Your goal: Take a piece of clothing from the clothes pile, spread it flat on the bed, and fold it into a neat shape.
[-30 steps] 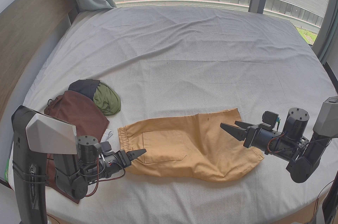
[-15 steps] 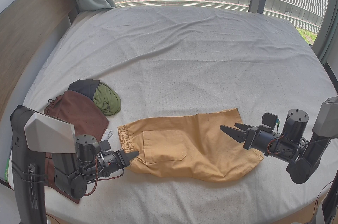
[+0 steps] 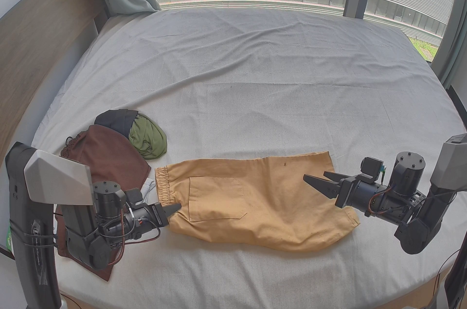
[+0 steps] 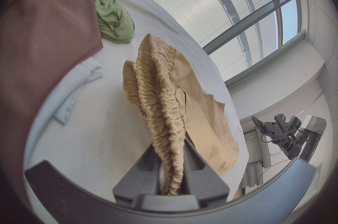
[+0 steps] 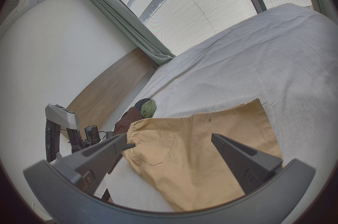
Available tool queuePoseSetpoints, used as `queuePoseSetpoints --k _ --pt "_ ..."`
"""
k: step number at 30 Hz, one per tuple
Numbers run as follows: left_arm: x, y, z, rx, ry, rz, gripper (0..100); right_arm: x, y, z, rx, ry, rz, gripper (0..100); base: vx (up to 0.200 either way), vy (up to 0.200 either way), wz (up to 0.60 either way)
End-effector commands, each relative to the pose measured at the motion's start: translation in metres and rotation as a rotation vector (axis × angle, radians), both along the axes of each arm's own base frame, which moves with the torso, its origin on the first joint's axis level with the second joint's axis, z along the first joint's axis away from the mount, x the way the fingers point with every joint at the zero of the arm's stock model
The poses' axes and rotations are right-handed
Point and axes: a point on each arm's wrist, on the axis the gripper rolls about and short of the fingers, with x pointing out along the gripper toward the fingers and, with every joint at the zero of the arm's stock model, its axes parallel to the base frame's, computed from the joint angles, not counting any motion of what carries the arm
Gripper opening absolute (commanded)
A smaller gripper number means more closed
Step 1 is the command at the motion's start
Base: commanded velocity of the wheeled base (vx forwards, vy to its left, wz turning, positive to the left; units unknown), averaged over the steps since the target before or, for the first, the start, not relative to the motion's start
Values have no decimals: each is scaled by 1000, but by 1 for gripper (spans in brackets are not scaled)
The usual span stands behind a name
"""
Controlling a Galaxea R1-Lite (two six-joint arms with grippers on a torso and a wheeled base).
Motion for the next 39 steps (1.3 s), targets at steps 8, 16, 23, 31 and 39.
queuePoseSetpoints --k 8,16,23,31,39 --pt "-3 27 13 24 -66 -36 0 1 0 -5 -25 -2 5 100 0 0 0" --pt "-5 32 13 32 -68 -50 0 1 1 -5 -25 -1 5 100 0 0 0" --pt "-12 47 25 1 -90 -94 0 1 1 -6 -26 1 5 100 0 0 0" --pt "-13 56 30 -7 -103 -84 0 1 1 -6 -26 2 5 100 0 0 0" --pt "-14 67 37 -25 -124 -96 0 1 0 -6 -26 2 4 100 0 0 0"
